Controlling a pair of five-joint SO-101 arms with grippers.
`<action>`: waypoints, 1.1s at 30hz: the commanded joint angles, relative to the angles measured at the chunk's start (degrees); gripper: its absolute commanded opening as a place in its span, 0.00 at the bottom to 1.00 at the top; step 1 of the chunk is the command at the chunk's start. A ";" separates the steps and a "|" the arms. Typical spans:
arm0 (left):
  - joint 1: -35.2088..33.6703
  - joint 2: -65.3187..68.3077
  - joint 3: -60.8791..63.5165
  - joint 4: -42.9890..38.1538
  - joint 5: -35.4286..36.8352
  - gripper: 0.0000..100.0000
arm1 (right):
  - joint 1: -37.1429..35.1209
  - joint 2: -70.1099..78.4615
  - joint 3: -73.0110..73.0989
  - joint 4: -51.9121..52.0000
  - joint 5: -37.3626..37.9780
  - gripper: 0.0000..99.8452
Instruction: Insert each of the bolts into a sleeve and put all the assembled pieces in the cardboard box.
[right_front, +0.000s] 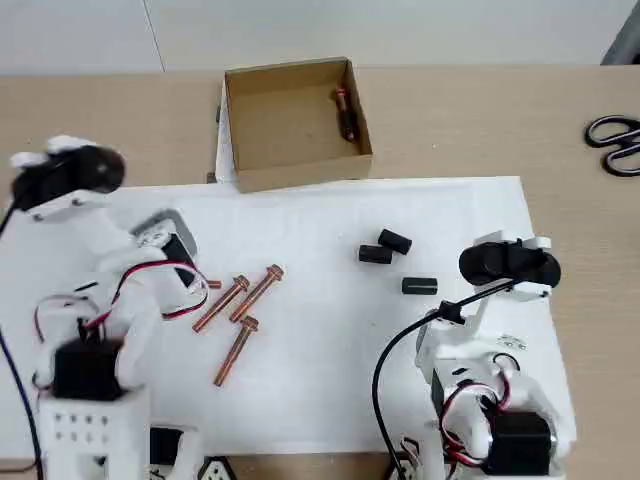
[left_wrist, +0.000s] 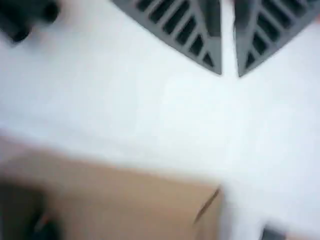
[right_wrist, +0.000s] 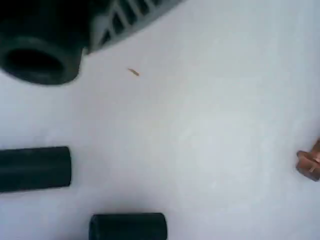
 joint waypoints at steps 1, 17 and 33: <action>-0.26 3.87 -2.42 6.07 0.18 0.01 | 0.31 -0.04 -0.26 -1.63 0.53 0.00; -0.35 20.48 -5.05 15.12 5.71 0.01 | 0.40 -0.48 -0.26 -1.63 0.44 0.00; -0.44 25.05 -9.80 10.55 20.48 0.01 | 0.40 -0.48 -0.26 -1.63 0.44 0.00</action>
